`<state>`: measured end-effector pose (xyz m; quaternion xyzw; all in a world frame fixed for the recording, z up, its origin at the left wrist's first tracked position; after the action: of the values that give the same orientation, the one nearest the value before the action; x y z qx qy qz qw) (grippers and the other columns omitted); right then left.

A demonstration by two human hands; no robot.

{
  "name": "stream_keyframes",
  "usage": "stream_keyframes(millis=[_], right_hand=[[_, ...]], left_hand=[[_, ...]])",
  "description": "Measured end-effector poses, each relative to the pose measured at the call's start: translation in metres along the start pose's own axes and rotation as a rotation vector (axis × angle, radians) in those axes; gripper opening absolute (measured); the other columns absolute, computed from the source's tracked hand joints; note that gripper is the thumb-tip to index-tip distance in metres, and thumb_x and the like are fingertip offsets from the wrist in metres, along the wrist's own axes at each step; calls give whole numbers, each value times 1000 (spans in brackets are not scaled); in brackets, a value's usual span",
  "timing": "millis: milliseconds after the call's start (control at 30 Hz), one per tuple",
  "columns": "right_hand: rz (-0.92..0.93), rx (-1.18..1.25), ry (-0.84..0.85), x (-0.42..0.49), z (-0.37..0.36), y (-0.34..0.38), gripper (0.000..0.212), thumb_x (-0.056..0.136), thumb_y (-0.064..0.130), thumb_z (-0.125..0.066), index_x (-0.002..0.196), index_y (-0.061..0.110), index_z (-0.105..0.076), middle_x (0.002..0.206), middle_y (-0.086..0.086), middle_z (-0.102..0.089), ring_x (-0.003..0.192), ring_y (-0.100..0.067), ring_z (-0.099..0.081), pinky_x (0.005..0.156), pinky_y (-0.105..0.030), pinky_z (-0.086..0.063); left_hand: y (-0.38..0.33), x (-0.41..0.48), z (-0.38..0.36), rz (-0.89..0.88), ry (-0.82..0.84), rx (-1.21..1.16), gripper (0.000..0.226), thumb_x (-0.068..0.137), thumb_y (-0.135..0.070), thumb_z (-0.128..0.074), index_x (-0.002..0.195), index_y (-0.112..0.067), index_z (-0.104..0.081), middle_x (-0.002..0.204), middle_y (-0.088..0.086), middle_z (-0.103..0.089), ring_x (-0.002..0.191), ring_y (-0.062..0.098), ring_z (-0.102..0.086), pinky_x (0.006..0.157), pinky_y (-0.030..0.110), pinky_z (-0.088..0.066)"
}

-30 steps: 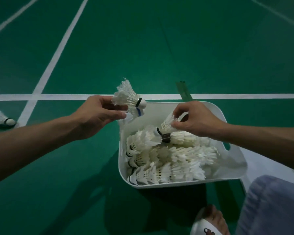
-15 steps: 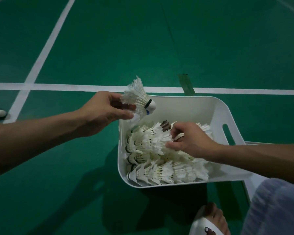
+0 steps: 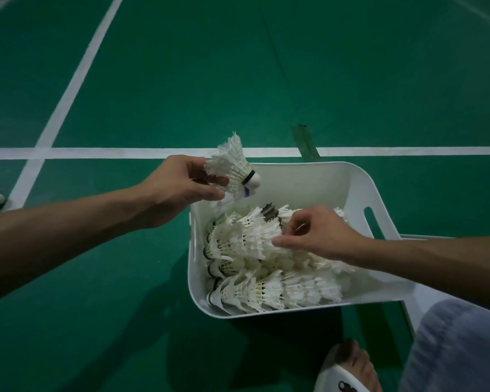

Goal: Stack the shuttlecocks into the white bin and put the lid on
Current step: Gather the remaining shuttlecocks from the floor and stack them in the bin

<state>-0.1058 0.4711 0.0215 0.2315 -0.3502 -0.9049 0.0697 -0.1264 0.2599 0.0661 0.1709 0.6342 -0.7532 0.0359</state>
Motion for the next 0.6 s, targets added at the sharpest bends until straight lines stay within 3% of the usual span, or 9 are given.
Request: stream_keyframes(millis=[133, 233, 400, 533, 600], right_hand=[[21, 4, -93, 8, 26, 11, 35, 75, 44, -72, 81, 10, -66, 77, -2, -70, 71, -16, -69, 70, -33, -60], [130, 13, -246, 15, 53, 32, 30, 76, 36, -75, 93, 17, -59, 96, 6, -64, 85, -6, -65, 71, -24, -58], [427, -63, -272, 18, 59, 75, 63, 71, 24, -83, 125, 24, -51, 130, 7, -49, 107, -6, -53, 76, -17, -55], [472, -81, -304, 23, 60, 82, 68, 71, 19, -83, 127, 24, -46, 130, 11, -45, 109, -7, -52, 82, -22, -53], [506, -86, -311, 21, 64, 86, 69, 71, 20, -83, 129, 25, -45, 133, 15, -40, 104, -5, -52, 78, -16, -52]], left_hand=[[-6, 5, -11, -19, 24, 22, 39, 74, 15, -68, 95, -17, -70, 98, 1, -74, 92, 10, -68, 79, 13, -52], [-11, 11, -20, -27, 29, 112, 34, 73, 12, -71, 92, -16, -71, 96, 3, -74, 93, 15, -69, 76, 14, -53], [-13, 18, -37, -7, 68, 197, 31, 72, 9, -73, 98, -7, -71, 94, 4, -75, 92, 18, -70, 79, 20, -54], [-13, 21, -47, -2, 92, 215, 30, 72, 10, -73, 95, -10, -72, 89, 1, -75, 87, 14, -70, 78, 24, -54], [-15, 21, -49, -9, 102, 238, 29, 73, 9, -72, 94, -11, -71, 88, -1, -75, 82, 10, -70, 72, 19, -54]])
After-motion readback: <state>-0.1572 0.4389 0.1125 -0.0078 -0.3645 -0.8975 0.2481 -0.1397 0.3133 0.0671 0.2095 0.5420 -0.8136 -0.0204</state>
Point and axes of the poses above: each hand's wrist, its own x-axis towards the middle knuckle, its own z-axis out of the back of the hand, y = z × x, the point moved 10 cm from there along x, towards the middle knuckle
